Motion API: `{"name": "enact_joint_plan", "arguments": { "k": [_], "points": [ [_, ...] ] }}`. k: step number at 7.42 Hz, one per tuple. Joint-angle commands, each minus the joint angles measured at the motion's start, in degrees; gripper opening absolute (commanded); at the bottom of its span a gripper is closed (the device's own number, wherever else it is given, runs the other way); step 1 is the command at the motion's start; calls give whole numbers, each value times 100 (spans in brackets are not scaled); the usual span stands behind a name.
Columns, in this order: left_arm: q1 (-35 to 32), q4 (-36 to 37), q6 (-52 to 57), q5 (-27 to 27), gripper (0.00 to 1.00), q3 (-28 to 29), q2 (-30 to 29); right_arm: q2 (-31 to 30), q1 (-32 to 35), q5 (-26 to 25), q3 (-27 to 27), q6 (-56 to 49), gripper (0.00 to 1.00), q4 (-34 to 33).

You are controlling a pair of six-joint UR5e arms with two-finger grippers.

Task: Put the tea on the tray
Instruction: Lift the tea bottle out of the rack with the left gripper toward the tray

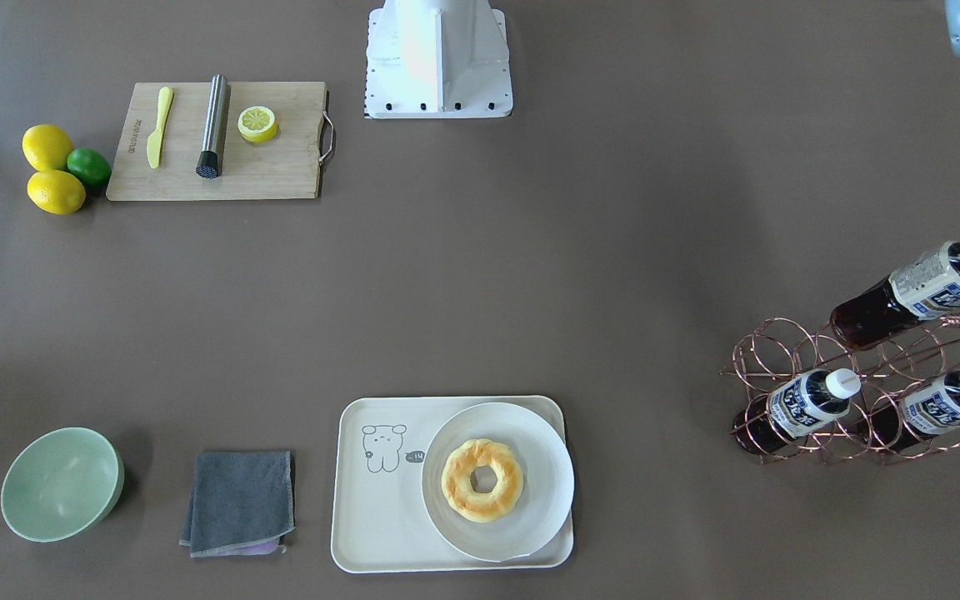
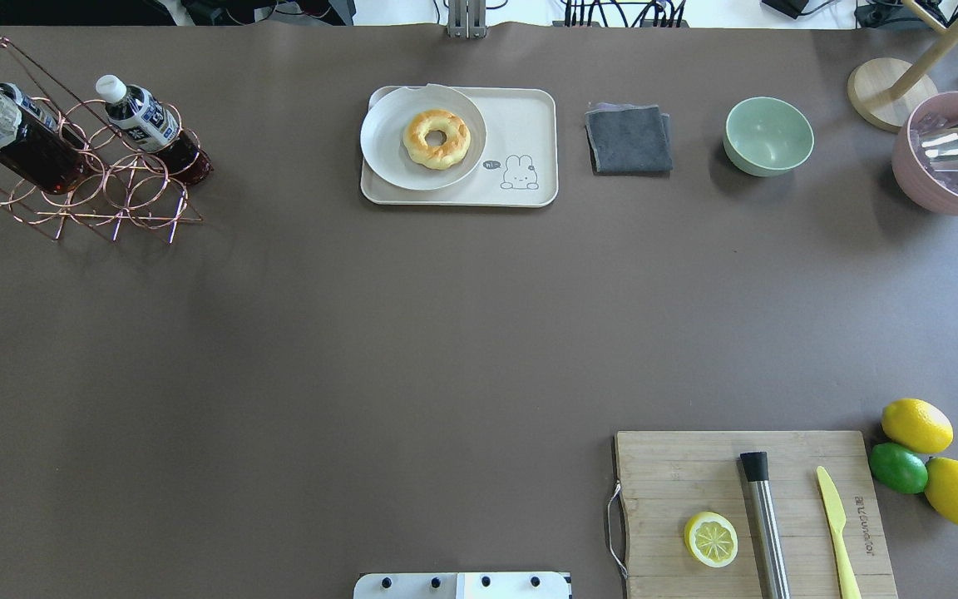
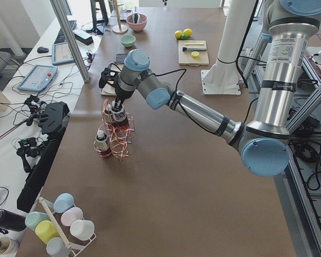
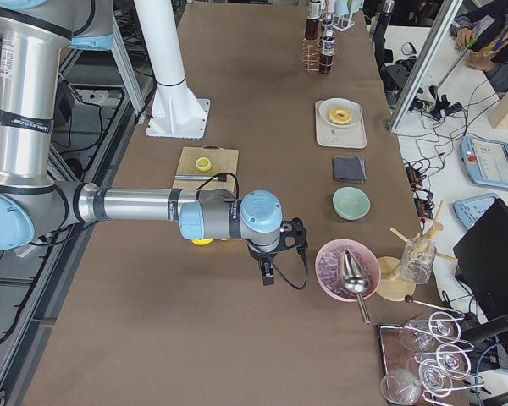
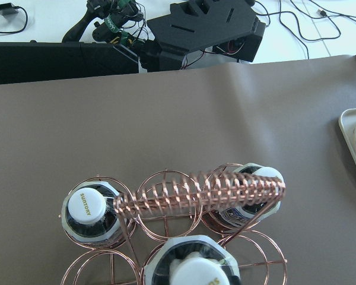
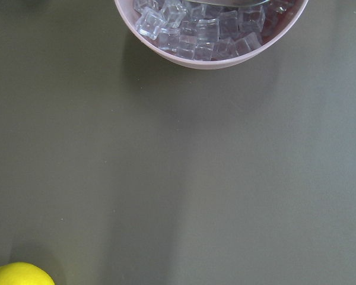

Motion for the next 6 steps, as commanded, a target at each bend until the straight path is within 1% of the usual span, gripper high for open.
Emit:
{"name": "enact_joint_plan", "arguments": {
  "k": [1,2,3,4,5,6],
  "points": [
    [553,792,-616,47,0,-1004,-28,8,-29,7,0,3,100,0],
    [991,1117,-959,326,0,-1329,-194,8,-29,7,0,-6,100,0],
    [1561,1825,-1406,746,0,-1646,-570,0,-47,16,-9,3,100,-9],
    [2341,2667,-1976,1455,0,-1797,-1278,0,-47,25,0,-6,100,-9],
    [3210,3415,-2495,2271,0,-1764,-2034,8,-55,16,0,3,100,0],
    [4037,3954,-3170,3106,0,-1641,-2711,8,-55,16,0,3,100,0]
  ]
}}
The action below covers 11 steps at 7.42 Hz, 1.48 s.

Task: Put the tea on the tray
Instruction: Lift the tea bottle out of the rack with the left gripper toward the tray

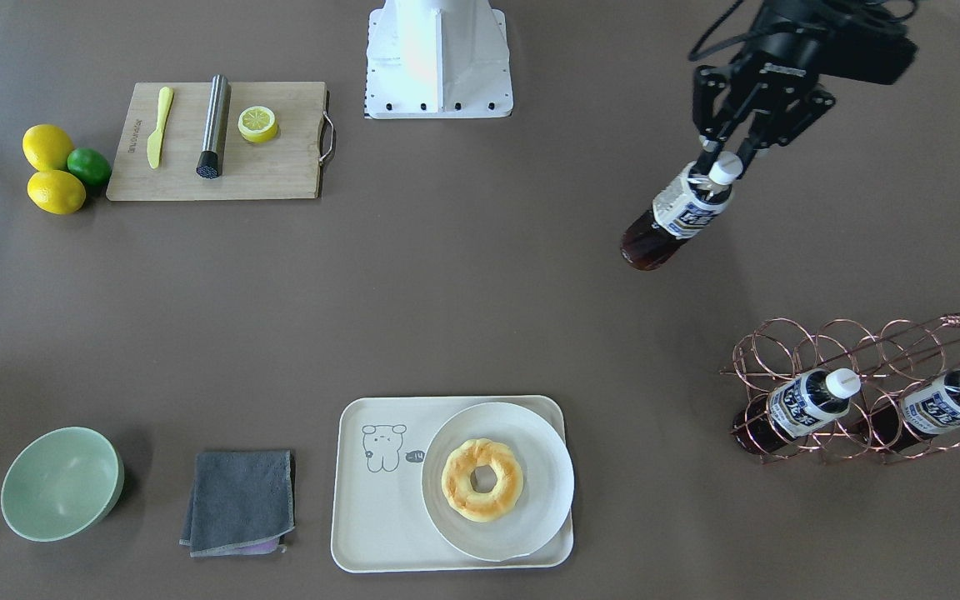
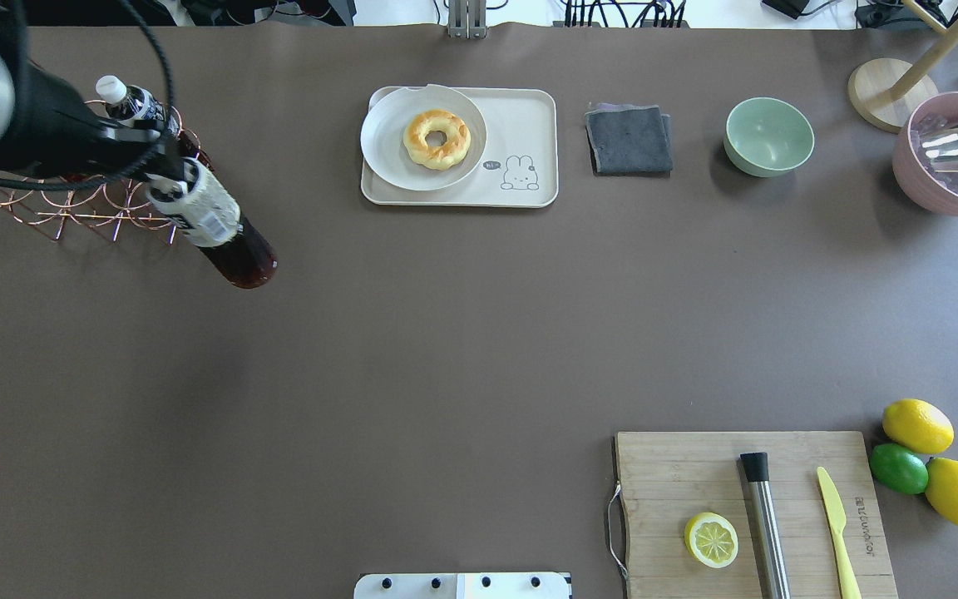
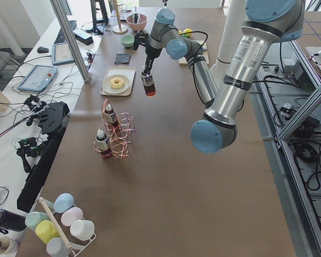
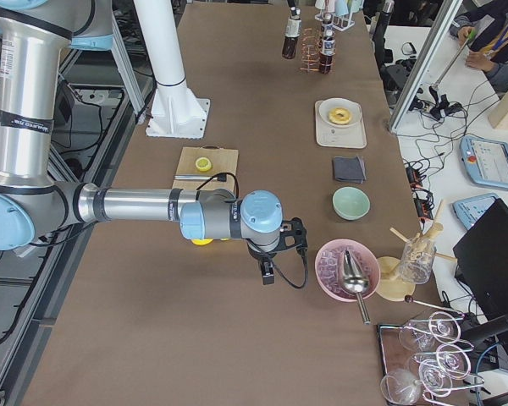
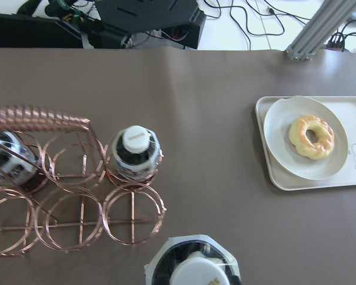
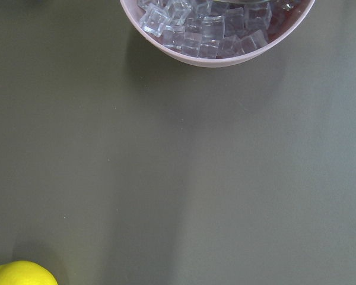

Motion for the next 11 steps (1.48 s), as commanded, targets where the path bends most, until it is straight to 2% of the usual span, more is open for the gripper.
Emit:
{"name": "enact_joint_plan", "arguments": {
  "k": [1,2,3,5,8,11],
  "points": [
    [1918,1125,-1490,1786,0,484,-1619,4,-6,-2,2,-5,100,3],
    [2115,1134,-1738,1982,0,1158,-2233,-5,-6,-2,-7,-5,100,3],
    [2308,1126,-1766,2053,0,1487,-2456,-14,-6,-2,2,-14,100,3],
    [2827,1038,-1986,2632,0,1805,-2598,-23,-6,-2,2,-23,100,3],
    [2951,776,-1987,2643,0,2060,-2599,-32,-6,-2,-7,-32,100,3],
    [2961,765,-1969,2643,0,2079,-2555,-32,-6,-2,2,-6,100,3]
  ]
}}
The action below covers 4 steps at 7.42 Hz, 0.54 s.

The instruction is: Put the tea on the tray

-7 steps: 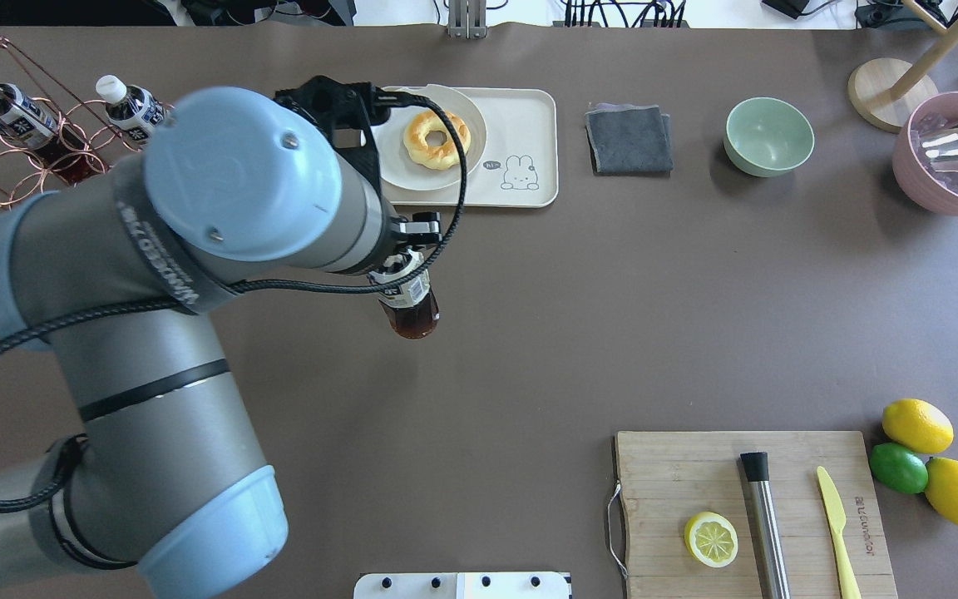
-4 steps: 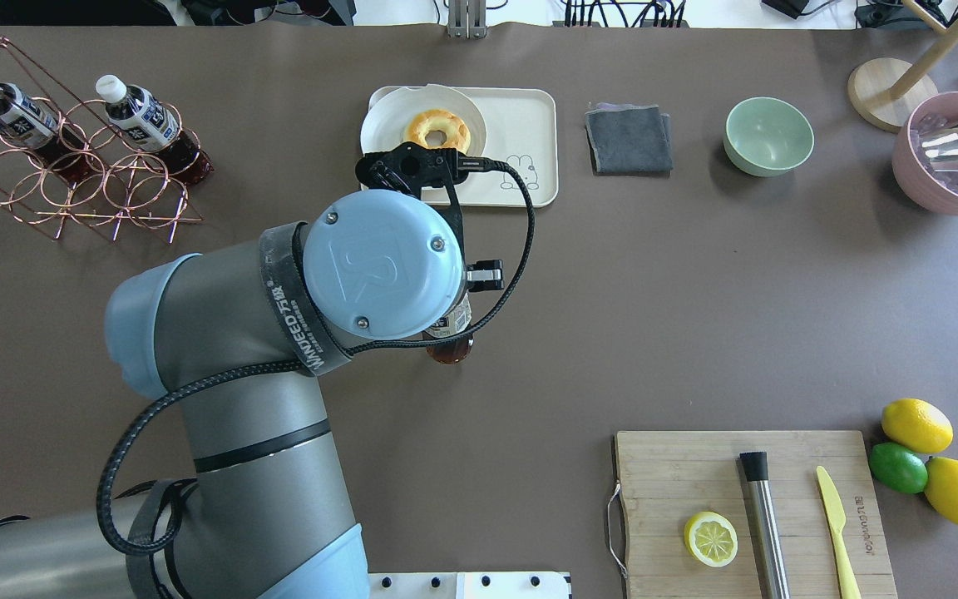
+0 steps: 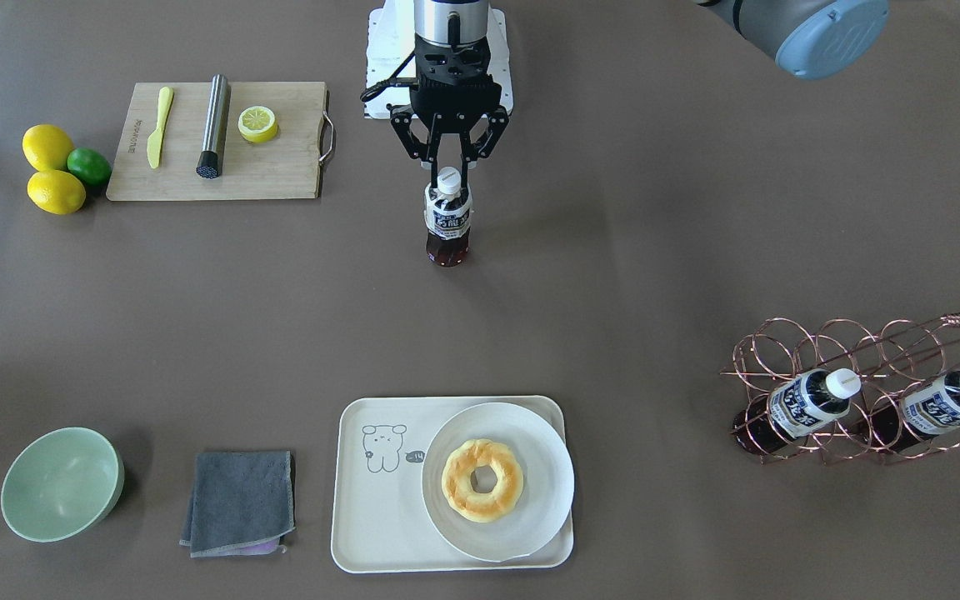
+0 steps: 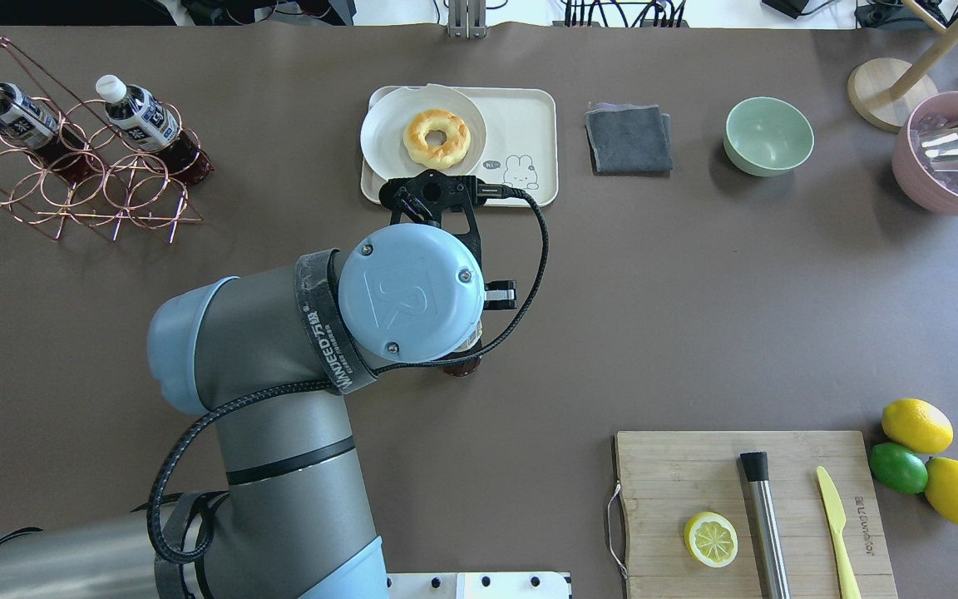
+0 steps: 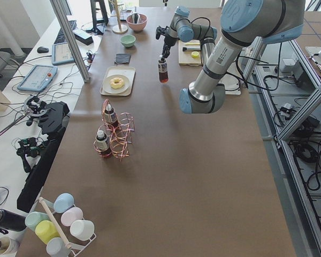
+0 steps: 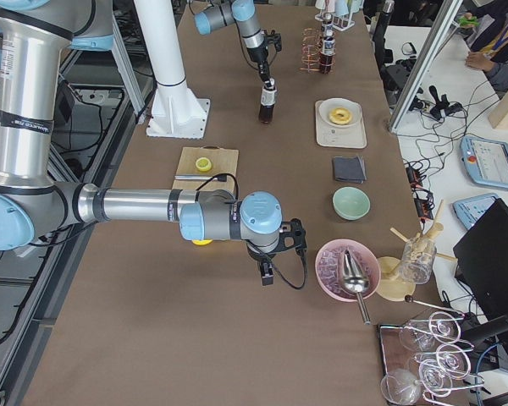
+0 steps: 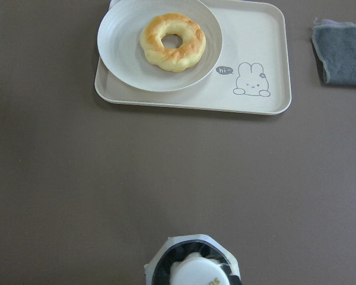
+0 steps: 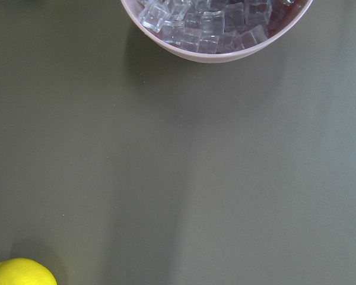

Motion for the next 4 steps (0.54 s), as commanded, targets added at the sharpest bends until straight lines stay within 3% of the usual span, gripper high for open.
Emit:
{"name": "enact_joint_plan", "arguments": {
  "k": [1,4],
  "points": [
    [12,-19,13,1,0,25,23,0,0,0,11,9,100,9],
    [55,-19,4,1,0,25,23,26,0,0,11,8,100,9]
  ]
}}
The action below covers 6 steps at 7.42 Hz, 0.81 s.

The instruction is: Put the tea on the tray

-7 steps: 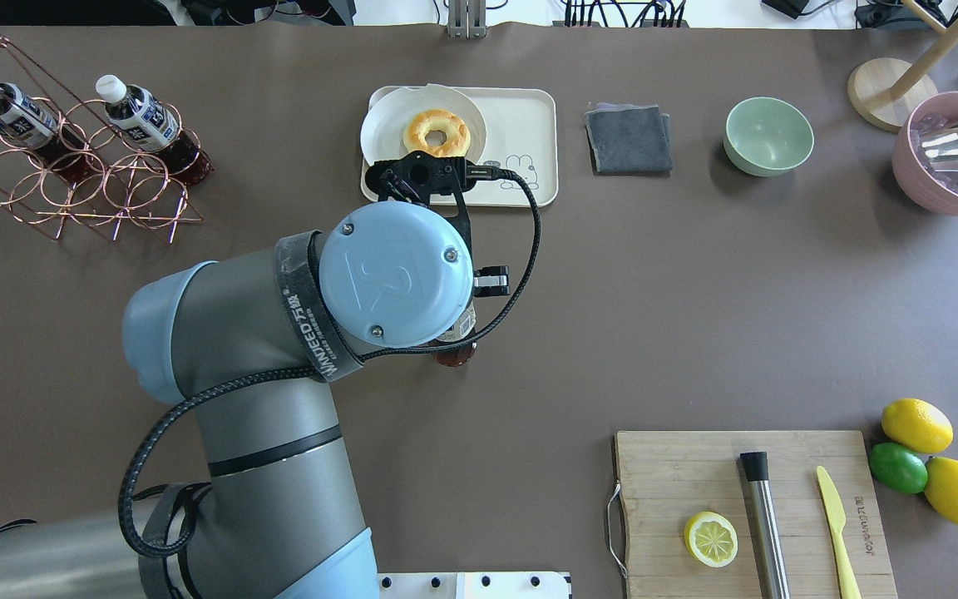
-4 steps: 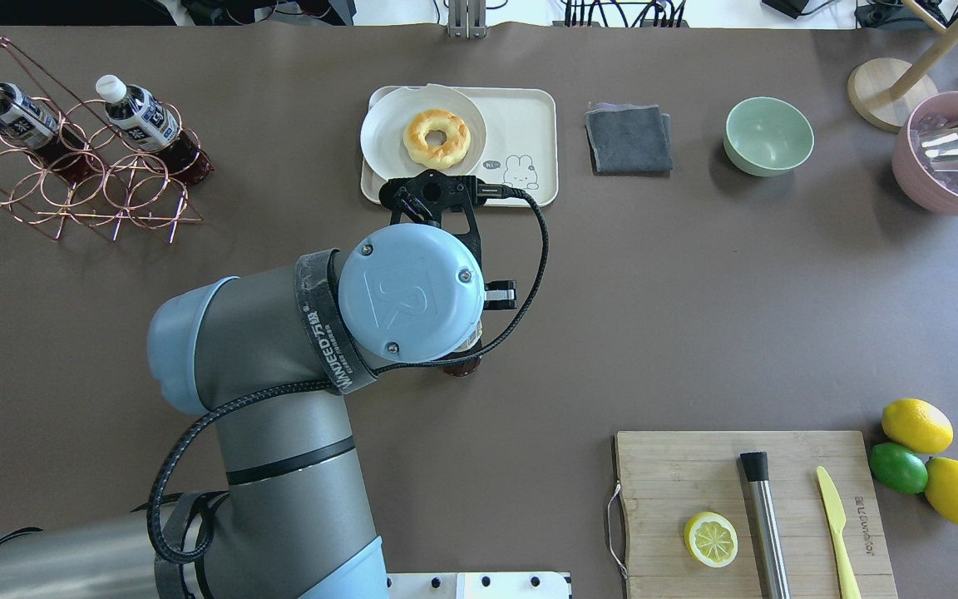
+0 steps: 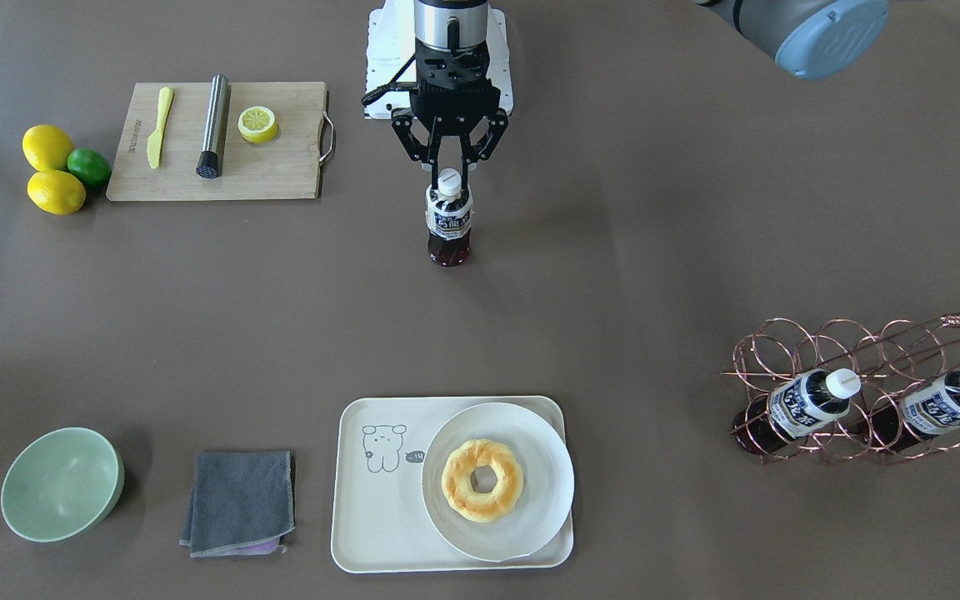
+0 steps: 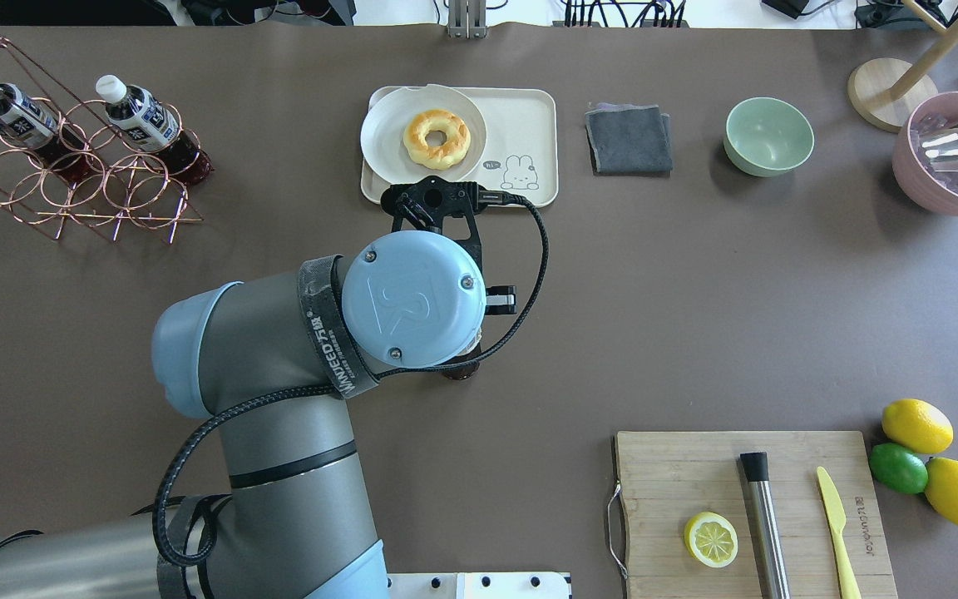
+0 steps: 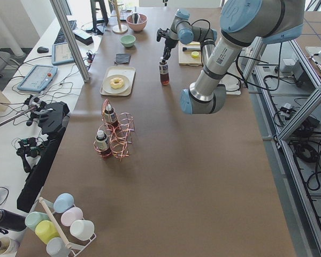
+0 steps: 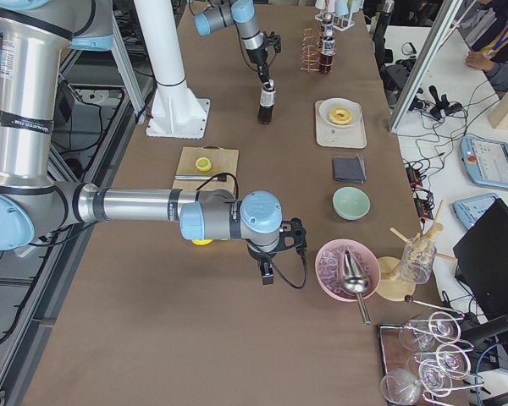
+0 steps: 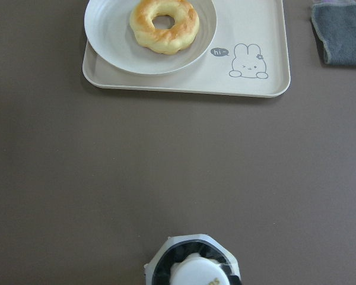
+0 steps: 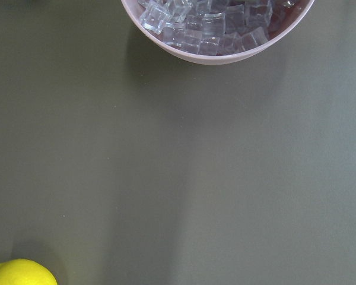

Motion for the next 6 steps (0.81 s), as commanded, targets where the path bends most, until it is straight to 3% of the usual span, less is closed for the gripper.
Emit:
{"name": "enact_joint_plan", "arguments": {
  "k": [1,2,3,5,6],
  "points": [
    [24,0,-5,0,34,-5,9,18,0,-9,12,-35,100,4],
    [24,0,-13,0,68,-5,1,53,0,-9,47,-44,100,-5],
    [24,0,-5,0,90,-14,1,71,-26,-9,82,-44,100,13],
    [16,26,13,0,97,-153,9,71,-271,35,170,69,100,651],
    [-89,35,39,0,97,-363,123,193,-534,79,362,818,100,672]
  ]
}}
